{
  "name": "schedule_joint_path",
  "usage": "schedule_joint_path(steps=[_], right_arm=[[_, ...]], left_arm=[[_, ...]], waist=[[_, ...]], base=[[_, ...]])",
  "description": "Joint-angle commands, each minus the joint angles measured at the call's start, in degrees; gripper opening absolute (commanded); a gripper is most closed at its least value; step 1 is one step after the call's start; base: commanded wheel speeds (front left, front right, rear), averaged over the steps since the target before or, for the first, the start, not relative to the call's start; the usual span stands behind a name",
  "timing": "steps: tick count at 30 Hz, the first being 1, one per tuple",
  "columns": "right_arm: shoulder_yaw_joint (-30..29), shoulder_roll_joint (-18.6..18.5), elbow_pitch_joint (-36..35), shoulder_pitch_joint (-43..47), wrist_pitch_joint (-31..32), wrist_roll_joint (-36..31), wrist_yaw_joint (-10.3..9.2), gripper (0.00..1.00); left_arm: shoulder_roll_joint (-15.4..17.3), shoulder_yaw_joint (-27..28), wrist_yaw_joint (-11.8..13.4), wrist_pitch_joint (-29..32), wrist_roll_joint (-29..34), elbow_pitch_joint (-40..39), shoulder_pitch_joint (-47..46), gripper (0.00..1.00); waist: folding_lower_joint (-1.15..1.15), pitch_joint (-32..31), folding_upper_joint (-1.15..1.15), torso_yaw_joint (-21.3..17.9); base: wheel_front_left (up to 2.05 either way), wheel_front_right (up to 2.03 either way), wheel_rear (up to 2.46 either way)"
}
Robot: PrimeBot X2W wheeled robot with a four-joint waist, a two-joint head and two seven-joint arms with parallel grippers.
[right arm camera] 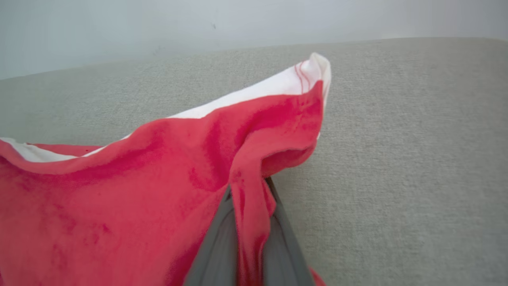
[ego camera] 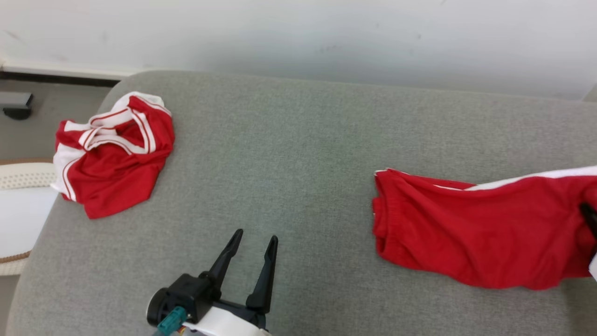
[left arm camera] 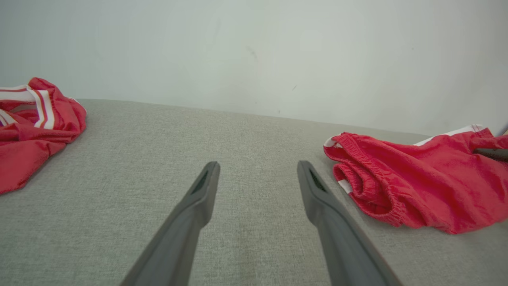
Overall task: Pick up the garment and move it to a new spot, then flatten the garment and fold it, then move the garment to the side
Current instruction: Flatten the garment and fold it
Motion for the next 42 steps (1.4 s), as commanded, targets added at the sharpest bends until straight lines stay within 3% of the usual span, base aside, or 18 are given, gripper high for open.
schedule_joint_path(steps=[1,11,21,27,33,34,35,36,37,42], right_arm=[[-1.6,-0.7,0.5,1.6,0.1,-0.2,0.02,0.00],[-9.2,-0.6,0.7,3.2,1.6,-4.7,0.02,0.00],[-1.8,7.6,-8.3,2.4,5.1,-6.0,0.02,0.00],[1.7,13.9,-6.2,1.4,3.5,-8.6,0.02,0.00],[3.0,16.6,-3.4,0.5,1.8,-10.2,0.02,0.00],[3.2,16.7,-3.1,0.5,1.6,-10.5,0.02,0.03],[3.3,16.8,-2.8,0.5,1.3,-10.7,0.02,0.16],[3.5,16.9,-2.5,0.4,1.2,-10.7,0.02,0.38],[3.9,16.9,-2.3,0.4,1.0,-10.8,0.02,1.00],[6.3,17.6,-3.0,0.9,-0.6,-9.7,0.02,1.00]], left_arm=[[-0.1,0.6,-0.4,-0.1,0.6,-0.3,1.3,1.00],[-1.5,0.8,-1.7,-0.1,1.2,-0.1,3.8,1.00],[-1.8,0.6,-1.0,-0.1,0.3,0.3,3.7,1.00],[-1.9,-0.4,0.4,-0.1,-2.3,-0.3,3.5,1.00],[-1.9,-1.9,1.9,-0.1,-3.5,-0.7,3.2,1.00],[-1.9,-2.2,2.0,-0.1,-3.6,-0.6,3.2,1.00],[-1.9,-2.3,2.0,-0.1,-3.7,-0.5,3.2,1.00],[-1.9,-2.3,2.1,-0.1,-3.8,-0.4,3.2,1.00],[-1.9,-2.3,2.1,-0.1,-3.8,-0.3,3.1,1.00],[-1.9,-1.3,2.1,-0.1,-3.2,0.1,3.5,1.00]], waist=[[0.01,-1.6,0.00,-1.3],[0.01,-2.3,0.00,0.1],[0.01,-2.4,0.00,1.1],[0.01,-2.5,0.00,1.2],[0.01,-2.4,0.00,1.8],[0.01,-2.4,0.00,2.0],[0.01,-2.4,0.00,2.0],[0.01,-2.5,0.00,2.1],[0.01,-2.5,0.00,2.1],[0.01,-3.0,0.00,1.8]], base=[[0.00,0.00,0.00],[0.00,0.00,0.00],[0.00,0.00,0.00],[0.00,0.00,0.00],[0.00,0.00,0.00],[0.00,0.00,0.00],[0.00,0.00,0.00],[0.00,0.00,0.00],[0.00,0.00,0.00],[0.00,0.00,0.00]])
